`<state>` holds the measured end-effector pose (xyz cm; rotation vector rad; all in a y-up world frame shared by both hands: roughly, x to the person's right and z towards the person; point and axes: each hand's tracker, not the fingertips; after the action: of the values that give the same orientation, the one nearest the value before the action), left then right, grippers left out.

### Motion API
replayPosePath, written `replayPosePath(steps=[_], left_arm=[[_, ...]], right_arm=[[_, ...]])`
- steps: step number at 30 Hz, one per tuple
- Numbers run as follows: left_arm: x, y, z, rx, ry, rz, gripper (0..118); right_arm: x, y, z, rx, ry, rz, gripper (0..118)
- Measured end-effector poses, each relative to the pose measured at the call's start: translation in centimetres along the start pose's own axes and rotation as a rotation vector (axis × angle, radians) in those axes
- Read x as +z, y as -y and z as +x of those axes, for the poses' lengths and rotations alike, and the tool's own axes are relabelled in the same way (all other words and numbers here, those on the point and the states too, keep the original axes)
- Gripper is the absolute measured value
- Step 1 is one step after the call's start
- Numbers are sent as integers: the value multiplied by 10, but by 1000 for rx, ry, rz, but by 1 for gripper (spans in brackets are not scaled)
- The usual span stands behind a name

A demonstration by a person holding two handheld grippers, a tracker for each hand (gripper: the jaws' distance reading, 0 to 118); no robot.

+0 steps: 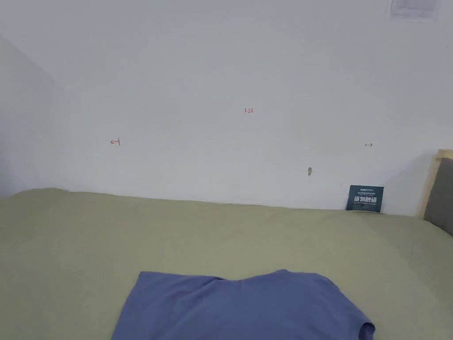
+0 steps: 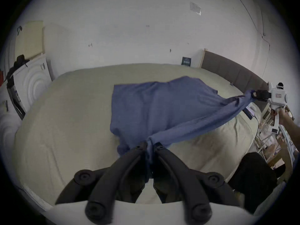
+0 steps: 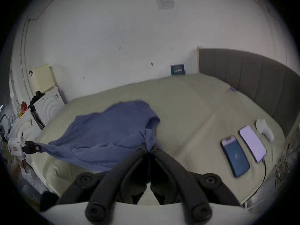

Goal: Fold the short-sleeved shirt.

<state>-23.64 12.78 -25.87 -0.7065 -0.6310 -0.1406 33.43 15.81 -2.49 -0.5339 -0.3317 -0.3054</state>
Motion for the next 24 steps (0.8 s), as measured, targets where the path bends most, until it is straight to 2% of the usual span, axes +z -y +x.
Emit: replayPosePath(steps=[7,10,11,12,13,14,16,17,21,24], left_arm=[[-30,31,6,52,15,-83,9],[-36,38,7,52,12,-111,20],[-36,39,6,65,19,-146,20],[-35,39,5,80,13,-195,40],[-33,41,1,98,8,-241,74],[-25,42,-2,111,6,-262,87],[-8,39,-7,126,-13,-236,90],[3,35,-8,153,-58,-218,90],[39,12,-2,220,-162,-72,90],[53,-5,11,274,-151,48,88]], right_arm=[[-33,43,17,-20,78,-127,2],[-42,47,20,-36,107,-162,2],[-43,47,20,-45,117,-171,2],[-44,47,21,-52,132,-181,5],[-41,45,21,-59,162,-181,18],[-35,41,21,-54,179,-176,39],[-21,35,20,-51,157,-157,94],[-13,30,18,-34,133,-110,102],[15,9,-5,18,162,-16,100],[26,1,-27,34,167,29,99]])
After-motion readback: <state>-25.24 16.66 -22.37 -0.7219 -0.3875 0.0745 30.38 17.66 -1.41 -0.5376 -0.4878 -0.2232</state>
